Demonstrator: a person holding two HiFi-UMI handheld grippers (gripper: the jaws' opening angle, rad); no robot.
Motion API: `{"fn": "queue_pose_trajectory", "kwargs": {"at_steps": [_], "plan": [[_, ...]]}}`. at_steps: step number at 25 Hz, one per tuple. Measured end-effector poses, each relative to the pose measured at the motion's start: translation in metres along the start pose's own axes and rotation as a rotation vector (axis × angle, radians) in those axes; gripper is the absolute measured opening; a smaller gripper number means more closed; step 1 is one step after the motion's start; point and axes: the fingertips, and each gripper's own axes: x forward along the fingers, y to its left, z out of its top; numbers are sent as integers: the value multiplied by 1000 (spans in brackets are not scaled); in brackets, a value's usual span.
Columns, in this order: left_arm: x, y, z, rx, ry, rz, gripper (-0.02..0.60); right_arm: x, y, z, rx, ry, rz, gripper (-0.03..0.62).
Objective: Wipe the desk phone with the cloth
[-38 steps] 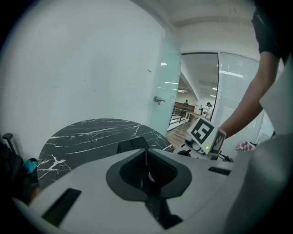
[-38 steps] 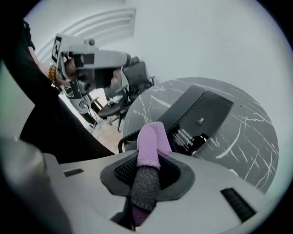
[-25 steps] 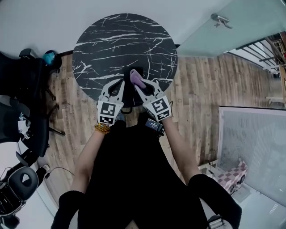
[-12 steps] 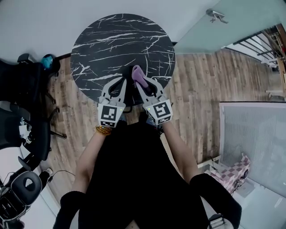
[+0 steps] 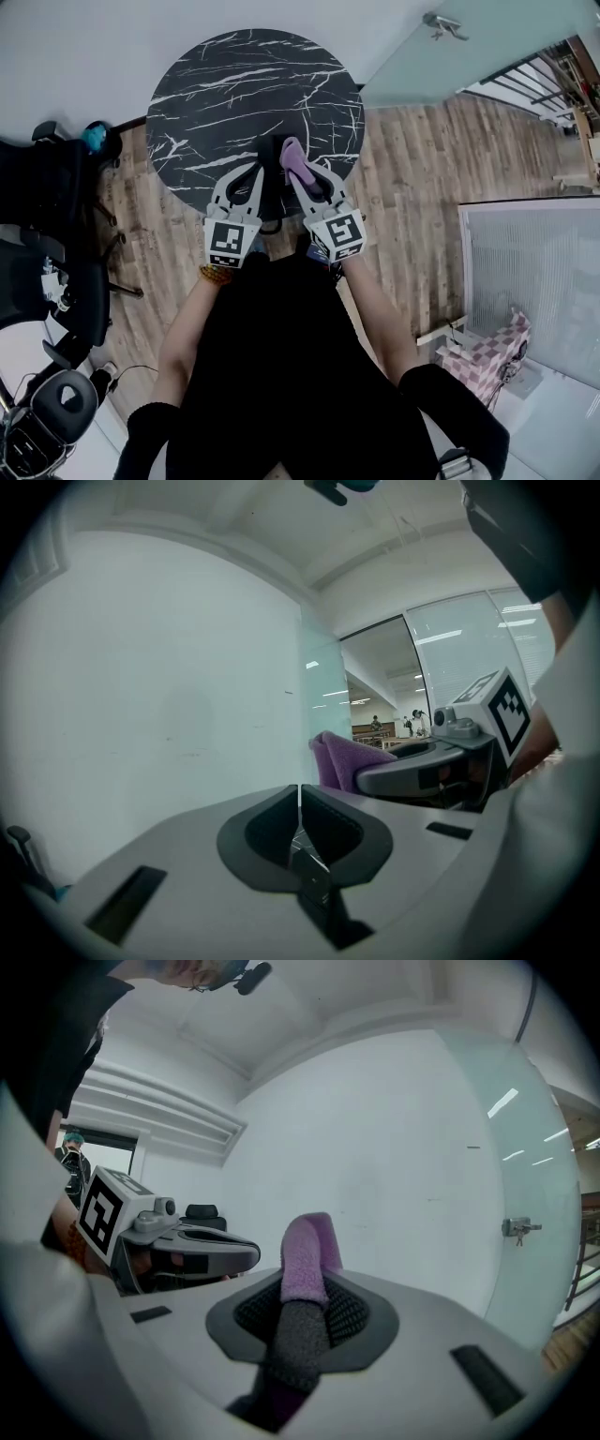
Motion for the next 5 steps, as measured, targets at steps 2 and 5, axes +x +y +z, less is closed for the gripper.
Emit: {"fn": "queue_pose_trajectory", "kwargs": {"at_steps": [2, 5], "plan": [[-7, 1, -2, -1, 2, -4, 21, 0, 3, 0, 20, -4, -10, 83], [-19, 6, -8, -8, 12, -2, 21, 2, 8, 0, 57, -10, -25, 83]]}}
